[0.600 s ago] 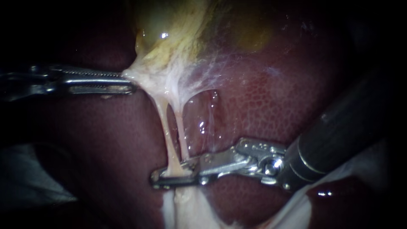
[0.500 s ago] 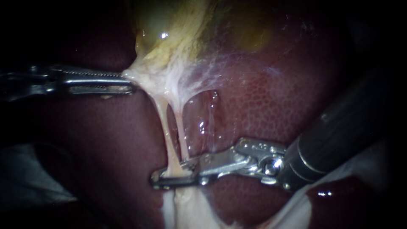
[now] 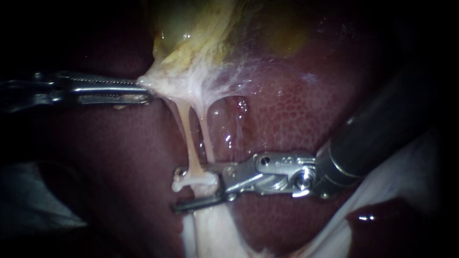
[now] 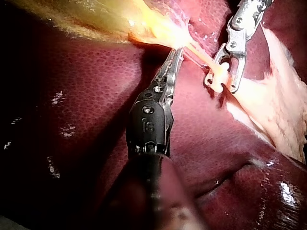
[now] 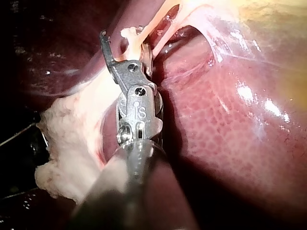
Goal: Going back first clip left tube
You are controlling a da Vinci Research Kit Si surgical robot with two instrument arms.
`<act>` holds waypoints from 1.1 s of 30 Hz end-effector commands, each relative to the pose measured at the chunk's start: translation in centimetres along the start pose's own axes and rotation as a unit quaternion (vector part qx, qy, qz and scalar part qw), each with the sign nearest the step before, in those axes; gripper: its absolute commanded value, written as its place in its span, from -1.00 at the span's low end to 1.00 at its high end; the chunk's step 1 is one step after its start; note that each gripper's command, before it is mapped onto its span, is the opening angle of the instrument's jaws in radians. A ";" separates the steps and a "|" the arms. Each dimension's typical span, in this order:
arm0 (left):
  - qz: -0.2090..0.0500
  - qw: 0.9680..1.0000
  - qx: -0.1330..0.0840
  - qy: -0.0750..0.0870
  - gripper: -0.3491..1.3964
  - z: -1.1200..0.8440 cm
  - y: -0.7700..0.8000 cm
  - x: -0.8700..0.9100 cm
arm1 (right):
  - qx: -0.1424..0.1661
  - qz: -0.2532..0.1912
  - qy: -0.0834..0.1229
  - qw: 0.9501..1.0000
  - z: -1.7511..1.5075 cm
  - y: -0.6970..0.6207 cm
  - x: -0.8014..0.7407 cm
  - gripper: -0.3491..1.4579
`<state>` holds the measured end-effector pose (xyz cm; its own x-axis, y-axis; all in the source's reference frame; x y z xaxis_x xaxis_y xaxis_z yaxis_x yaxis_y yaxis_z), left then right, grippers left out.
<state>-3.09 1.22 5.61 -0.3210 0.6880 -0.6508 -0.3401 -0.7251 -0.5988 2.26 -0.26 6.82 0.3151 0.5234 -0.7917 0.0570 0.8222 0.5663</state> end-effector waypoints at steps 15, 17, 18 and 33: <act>0.000 1.000 0.000 0.000 -1.00 -0.03 0.01 0.00 | -0.010 -0.050 -0.001 0.999 -0.73 -0.06 0.13 -0.06; 0.000 1.000 0.000 0.000 -1.00 -0.03 0.01 -0.01 | -0.008 -0.058 0.000 0.998 -0.93 -0.06 0.18 -0.06; 0.000 1.000 0.000 0.000 -1.00 -0.03 0.01 -0.01 | -0.006 -0.064 0.000 0.998 -1.06 -0.05 0.22 -0.06; 0.000 1.000 0.000 0.000 -1.00 -0.01 0.01 0.00 | -0.014 -0.082 -0.024 0.996 -1.98 -0.06 0.34 -0.06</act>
<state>-3.09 1.21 5.58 -0.3211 0.6871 -0.6517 -0.3391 -0.7259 -0.5984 0.49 0.31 6.06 0.3488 0.3699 -0.8611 0.0847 0.9026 0.4221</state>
